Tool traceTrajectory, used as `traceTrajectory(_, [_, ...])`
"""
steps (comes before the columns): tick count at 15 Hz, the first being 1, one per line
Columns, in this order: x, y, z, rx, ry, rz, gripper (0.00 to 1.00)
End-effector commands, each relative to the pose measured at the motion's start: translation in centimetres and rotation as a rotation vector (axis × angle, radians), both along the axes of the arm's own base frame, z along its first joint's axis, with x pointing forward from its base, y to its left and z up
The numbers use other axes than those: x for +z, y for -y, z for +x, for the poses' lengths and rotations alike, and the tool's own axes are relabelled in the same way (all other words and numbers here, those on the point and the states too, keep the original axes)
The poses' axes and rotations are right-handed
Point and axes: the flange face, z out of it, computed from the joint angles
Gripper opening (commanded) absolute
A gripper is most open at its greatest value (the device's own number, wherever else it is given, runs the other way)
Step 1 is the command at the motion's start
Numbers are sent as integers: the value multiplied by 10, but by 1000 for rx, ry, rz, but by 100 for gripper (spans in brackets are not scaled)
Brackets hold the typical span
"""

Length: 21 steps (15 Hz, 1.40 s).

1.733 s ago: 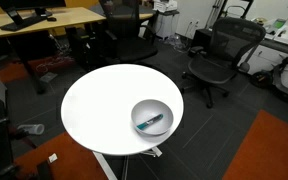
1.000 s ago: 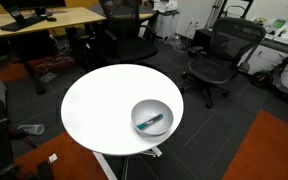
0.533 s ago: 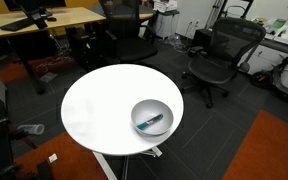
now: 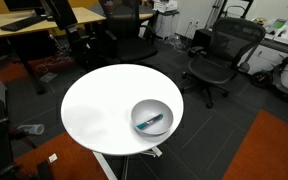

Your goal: Pick the marker from the bowl and put it on the table

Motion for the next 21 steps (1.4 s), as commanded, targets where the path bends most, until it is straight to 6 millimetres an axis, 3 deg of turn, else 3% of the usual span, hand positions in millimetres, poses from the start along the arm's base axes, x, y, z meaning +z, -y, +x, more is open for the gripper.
traceTrajectory(1, [-12,31,32,-13,-10,-31,100])
traceTrajectory(7, [-50,84,66,-63,-25,-53,100])
traceTrajectory(14, [-105,131,94,-107,-76,-46,100])
traceTrajectory(17, [-127,146,101,-122,-106,-45,100])
traceTrajectory(18, [-120,135,91,-130,-116,-50,100])
traceTrajectory(21, [-128,137,92,-133,-130,-50,100])
